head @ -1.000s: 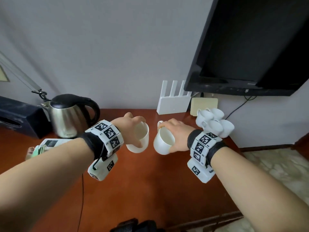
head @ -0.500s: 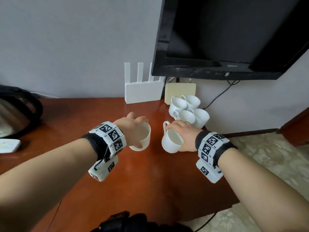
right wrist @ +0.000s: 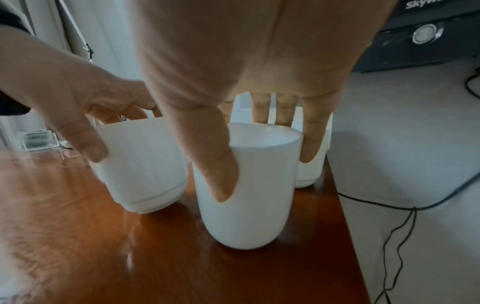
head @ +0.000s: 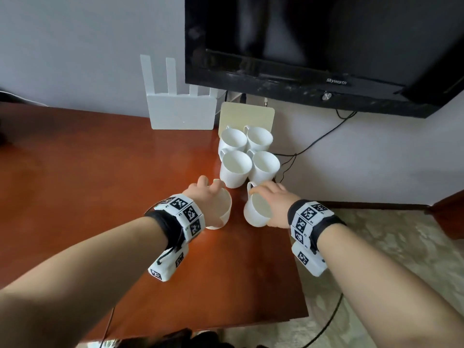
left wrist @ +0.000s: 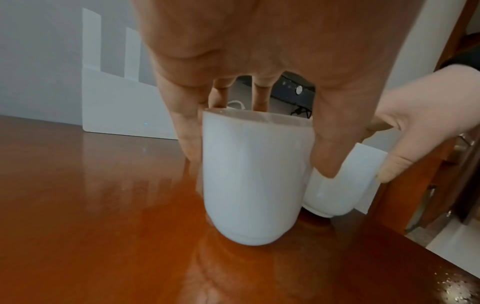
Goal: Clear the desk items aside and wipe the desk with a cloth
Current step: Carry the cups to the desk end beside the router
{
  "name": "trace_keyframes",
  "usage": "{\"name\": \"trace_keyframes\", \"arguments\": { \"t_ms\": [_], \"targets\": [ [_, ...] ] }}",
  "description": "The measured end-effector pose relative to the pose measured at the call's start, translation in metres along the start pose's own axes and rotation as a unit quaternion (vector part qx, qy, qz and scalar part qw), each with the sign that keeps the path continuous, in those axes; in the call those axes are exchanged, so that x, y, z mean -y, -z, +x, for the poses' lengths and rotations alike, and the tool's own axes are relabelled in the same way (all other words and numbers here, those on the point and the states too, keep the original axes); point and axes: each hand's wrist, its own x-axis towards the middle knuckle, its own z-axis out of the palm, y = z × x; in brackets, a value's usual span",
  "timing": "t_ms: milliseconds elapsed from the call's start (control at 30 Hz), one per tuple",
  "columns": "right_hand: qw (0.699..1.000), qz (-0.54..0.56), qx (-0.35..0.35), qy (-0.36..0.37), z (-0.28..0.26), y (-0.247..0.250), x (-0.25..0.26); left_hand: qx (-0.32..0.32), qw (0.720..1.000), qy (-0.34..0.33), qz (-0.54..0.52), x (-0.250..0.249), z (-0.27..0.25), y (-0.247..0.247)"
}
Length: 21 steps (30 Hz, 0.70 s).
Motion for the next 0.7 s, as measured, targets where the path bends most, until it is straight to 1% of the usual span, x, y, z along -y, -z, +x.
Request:
{"name": "trace_keyframes", "arguments": {
  "t_ms": [133,233,333,433,500,633,700],
  "targets": [
    [1.0,0.014,0.003,0.007,0.005,-0.004,-0.013,-0.009,1.0,0.014,-0.008,-0.02,0.008,-0.01],
    [1.0,0.015,0.003,0.015,0.01,-0.003,-0.018,-0.017,1.0,0.017,-0.002,-0.031,0.013,-0.012],
    [1.0,0.017,0.004,0.025,0.015,-0.002,-0.021,-0.016,0.999,0.033,0.001,-0.04,0.018,-0.011],
    [1.0,0.016,0.004,0.018,0.014,-0.004,-0.022,-0.026,0.999,0.041,-0.001,-0.048,0.019,-0.012],
    [1.0,0.021,0.005,0.007,0.011,-0.004,-0.024,-0.016,0.999,0.038,-0.015,-0.049,0.019,-0.012],
    [0.999,0.045,0.014,-0.007,0.006,-0.001,-0.025,0.031,0.998,0.039,-0.049,-0.043,0.016,-0.006],
    [0.999,0.039,0.01,-0.008,0.006,0.002,-0.025,0.039,0.997,0.043,-0.05,-0.043,0.017,-0.003]
  ]
}}
